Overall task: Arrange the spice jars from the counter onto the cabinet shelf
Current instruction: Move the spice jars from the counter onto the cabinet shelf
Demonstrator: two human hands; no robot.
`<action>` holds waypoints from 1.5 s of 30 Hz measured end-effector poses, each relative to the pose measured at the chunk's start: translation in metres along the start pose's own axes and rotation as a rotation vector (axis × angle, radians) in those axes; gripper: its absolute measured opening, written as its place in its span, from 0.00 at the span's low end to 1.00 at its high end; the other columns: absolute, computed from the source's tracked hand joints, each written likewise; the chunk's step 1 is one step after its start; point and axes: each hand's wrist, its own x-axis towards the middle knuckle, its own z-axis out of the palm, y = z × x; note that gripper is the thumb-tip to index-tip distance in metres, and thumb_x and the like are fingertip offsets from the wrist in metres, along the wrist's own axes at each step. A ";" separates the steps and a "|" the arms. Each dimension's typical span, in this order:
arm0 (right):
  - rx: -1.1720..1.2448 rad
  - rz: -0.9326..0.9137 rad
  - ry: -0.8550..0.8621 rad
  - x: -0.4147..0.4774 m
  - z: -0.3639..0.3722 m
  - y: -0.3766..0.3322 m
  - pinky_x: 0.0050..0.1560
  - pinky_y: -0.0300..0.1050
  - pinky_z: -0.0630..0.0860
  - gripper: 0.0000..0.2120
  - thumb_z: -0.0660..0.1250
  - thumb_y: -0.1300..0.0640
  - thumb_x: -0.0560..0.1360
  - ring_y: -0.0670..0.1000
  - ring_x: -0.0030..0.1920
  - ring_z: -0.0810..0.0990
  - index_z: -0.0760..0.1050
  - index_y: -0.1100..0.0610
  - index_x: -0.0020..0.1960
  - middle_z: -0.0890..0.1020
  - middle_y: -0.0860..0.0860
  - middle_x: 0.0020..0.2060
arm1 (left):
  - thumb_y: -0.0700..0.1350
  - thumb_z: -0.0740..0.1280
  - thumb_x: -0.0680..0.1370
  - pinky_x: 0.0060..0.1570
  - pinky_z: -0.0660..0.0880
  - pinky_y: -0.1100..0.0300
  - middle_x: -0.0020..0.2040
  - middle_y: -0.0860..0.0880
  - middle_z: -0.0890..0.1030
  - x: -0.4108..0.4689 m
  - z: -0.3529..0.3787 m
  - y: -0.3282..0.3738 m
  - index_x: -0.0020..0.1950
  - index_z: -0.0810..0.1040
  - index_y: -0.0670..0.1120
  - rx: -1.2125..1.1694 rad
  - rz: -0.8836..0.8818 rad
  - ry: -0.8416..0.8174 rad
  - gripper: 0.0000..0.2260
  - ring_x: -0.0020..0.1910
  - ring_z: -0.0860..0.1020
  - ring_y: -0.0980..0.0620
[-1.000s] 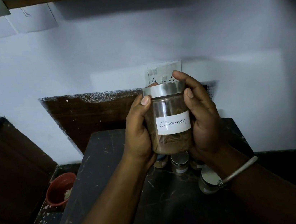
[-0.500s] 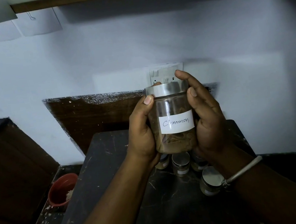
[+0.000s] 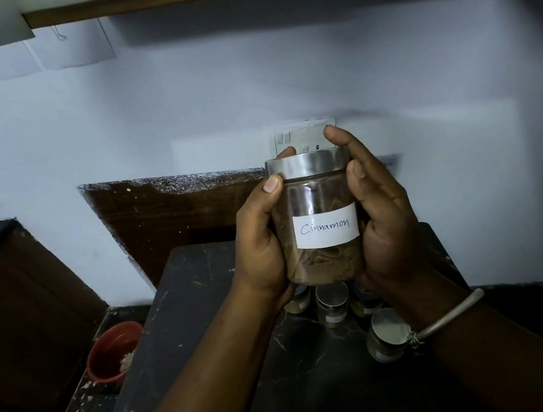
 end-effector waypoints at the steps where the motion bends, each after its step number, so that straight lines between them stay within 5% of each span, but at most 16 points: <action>1: 0.008 0.007 -0.006 0.000 0.000 0.000 0.69 0.72 0.69 0.20 0.63 0.51 0.79 0.70 0.69 0.74 0.77 0.51 0.70 0.72 0.69 0.69 | 0.53 0.66 0.73 0.46 0.83 0.53 0.54 0.41 0.86 0.000 0.000 0.000 0.68 0.76 0.42 0.003 -0.002 0.003 0.27 0.50 0.86 0.45; 6: 0.036 0.025 -0.012 0.001 -0.001 0.001 0.70 0.73 0.69 0.20 0.64 0.51 0.79 0.69 0.69 0.74 0.77 0.50 0.69 0.72 0.68 0.70 | 0.54 0.66 0.74 0.46 0.83 0.52 0.53 0.41 0.86 0.002 -0.002 -0.003 0.63 0.81 0.44 0.023 -0.005 -0.002 0.22 0.50 0.85 0.44; 17: -0.031 -0.029 -0.036 0.007 -0.001 0.000 0.67 0.65 0.75 0.20 0.64 0.50 0.79 0.65 0.68 0.77 0.77 0.51 0.70 0.74 0.65 0.69 | 0.52 0.66 0.75 0.46 0.82 0.53 0.56 0.39 0.84 0.008 -0.003 0.000 0.70 0.76 0.42 0.080 -0.017 0.009 0.26 0.50 0.85 0.43; 22: -0.336 -0.128 -0.151 0.039 0.006 -0.030 0.54 0.50 0.82 0.28 0.74 0.44 0.70 0.55 0.60 0.82 0.74 0.44 0.69 0.78 0.57 0.63 | 0.58 0.76 0.70 0.64 0.71 0.35 0.65 0.32 0.80 0.042 0.008 0.031 0.70 0.79 0.46 0.249 0.135 0.007 0.31 0.62 0.79 0.30; 27: -0.573 -0.309 -0.192 0.108 0.033 -0.090 0.50 0.41 0.82 0.33 0.76 0.39 0.64 0.46 0.55 0.83 0.75 0.43 0.67 0.81 0.46 0.60 | 0.57 0.68 0.73 0.70 0.66 0.26 0.66 0.31 0.79 0.104 0.041 0.090 0.71 0.78 0.45 0.383 0.287 -0.024 0.29 0.68 0.76 0.27; 31: -0.635 -0.367 -0.201 0.184 0.061 -0.133 0.53 0.47 0.84 0.28 0.77 0.41 0.67 0.44 0.54 0.84 0.77 0.48 0.64 0.82 0.44 0.56 | 0.59 0.64 0.78 0.58 0.82 0.43 0.57 0.40 0.86 0.161 0.070 0.147 0.64 0.82 0.43 0.613 0.460 -0.094 0.25 0.58 0.85 0.40; 34: -0.699 -0.405 -0.152 0.249 0.079 -0.145 0.58 0.57 0.82 0.23 0.78 0.46 0.70 0.48 0.58 0.82 0.77 0.51 0.61 0.82 0.47 0.56 | 0.58 0.62 0.82 0.41 0.82 0.59 0.48 0.48 0.88 0.213 0.077 0.180 0.52 0.86 0.52 0.758 0.546 -0.053 0.16 0.47 0.86 0.52; 37: -0.787 -0.434 -0.074 0.313 0.094 -0.145 0.60 0.50 0.80 0.22 0.79 0.47 0.71 0.48 0.56 0.80 0.77 0.53 0.60 0.81 0.45 0.53 | 0.55 0.61 0.83 0.47 0.80 0.50 0.46 0.46 0.86 0.274 0.061 0.203 0.49 0.85 0.47 1.116 0.612 0.146 0.17 0.47 0.84 0.46; 40: -0.911 -0.355 -0.071 0.368 0.104 -0.129 0.48 0.41 0.77 0.23 0.79 0.48 0.70 0.49 0.52 0.79 0.76 0.54 0.60 0.78 0.43 0.48 | 0.45 0.62 0.83 0.53 0.79 0.47 0.49 0.40 0.86 0.314 0.034 0.217 0.51 0.85 0.40 1.587 0.563 0.211 0.14 0.51 0.83 0.41; 45: -1.193 -0.252 -0.138 0.440 0.113 -0.077 0.50 0.55 0.83 0.23 0.77 0.46 0.71 0.58 0.53 0.82 0.74 0.58 0.58 0.80 0.53 0.51 | 0.47 0.58 0.82 0.50 0.80 0.48 0.55 0.46 0.84 0.334 -0.002 0.197 0.54 0.86 0.49 2.018 0.589 0.259 0.16 0.56 0.81 0.43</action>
